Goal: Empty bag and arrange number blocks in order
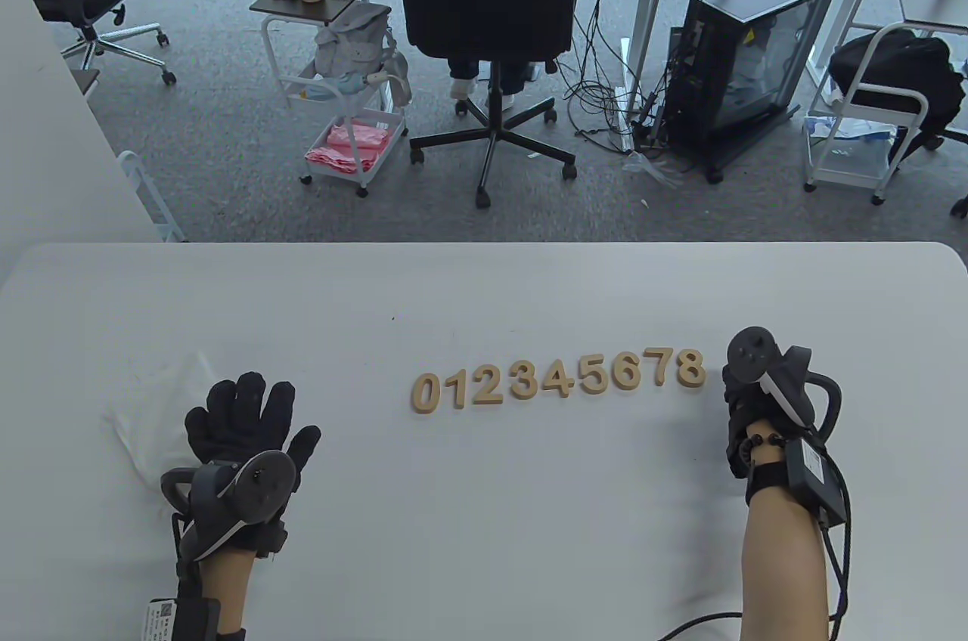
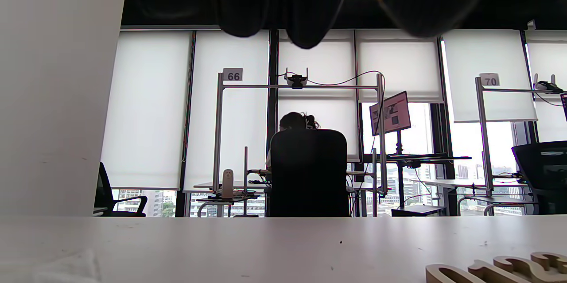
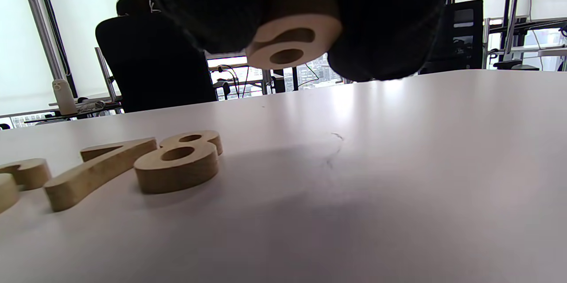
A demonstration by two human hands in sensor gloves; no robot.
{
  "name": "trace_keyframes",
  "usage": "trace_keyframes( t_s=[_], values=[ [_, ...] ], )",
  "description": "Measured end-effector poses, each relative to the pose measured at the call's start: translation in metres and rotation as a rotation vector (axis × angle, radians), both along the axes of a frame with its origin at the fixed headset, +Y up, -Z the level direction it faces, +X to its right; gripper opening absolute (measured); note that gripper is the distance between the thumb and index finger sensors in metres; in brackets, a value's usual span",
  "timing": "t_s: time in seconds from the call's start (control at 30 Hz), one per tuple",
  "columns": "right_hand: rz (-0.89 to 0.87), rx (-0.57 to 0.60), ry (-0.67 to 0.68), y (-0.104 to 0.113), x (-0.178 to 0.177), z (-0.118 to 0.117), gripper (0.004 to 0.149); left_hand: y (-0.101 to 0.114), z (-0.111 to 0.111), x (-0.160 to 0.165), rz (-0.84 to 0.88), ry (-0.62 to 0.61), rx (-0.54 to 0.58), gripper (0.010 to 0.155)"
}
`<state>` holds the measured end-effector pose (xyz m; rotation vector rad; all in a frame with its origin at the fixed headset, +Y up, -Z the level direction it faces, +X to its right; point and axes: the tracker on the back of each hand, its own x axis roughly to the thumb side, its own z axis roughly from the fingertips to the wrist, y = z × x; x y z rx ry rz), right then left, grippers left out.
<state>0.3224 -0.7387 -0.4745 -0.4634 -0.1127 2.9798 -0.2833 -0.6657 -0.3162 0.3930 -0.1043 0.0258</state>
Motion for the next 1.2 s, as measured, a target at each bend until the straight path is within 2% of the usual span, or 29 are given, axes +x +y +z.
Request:
trace_keyframes(
  t_s=[0.2,0.4,0.57,0.6,0.63,0.93,1.2],
  values=[
    [-0.001,-0.073,-0.009,-0.017,-0.003,-0.015,0.052,0.000,-0.001,-0.001,0.002,0.006,-0.008,0.068],
    [-0.008,-0.120,0.010,-0.022,-0.007,-0.023,0.051,0.000,-0.001,-0.002,0.001,0.007,-0.009,0.068],
    [0.011,-0.205,0.010,-0.029,-0.012,-0.030,0.050,0.000,-0.001,-0.003,0.001,0.013,-0.012,0.068],
    [0.009,-0.228,0.003,-0.029,-0.013,-0.030,0.052,0.000,-0.001,-0.003,0.001,0.013,-0.011,0.068],
    [0.038,-0.199,0.010,-0.030,-0.014,-0.031,0.052,0.000,-0.001,-0.003,0.002,0.015,-0.011,0.068],
    [0.115,-0.305,0.014,-0.031,-0.018,-0.044,0.055,0.000,-0.001,-0.005,0.000,0.026,-0.018,0.068],
    [0.034,-0.313,-0.012,-0.030,-0.012,-0.045,0.058,-0.002,-0.003,-0.005,-0.005,0.032,-0.028,0.068]
  ],
)
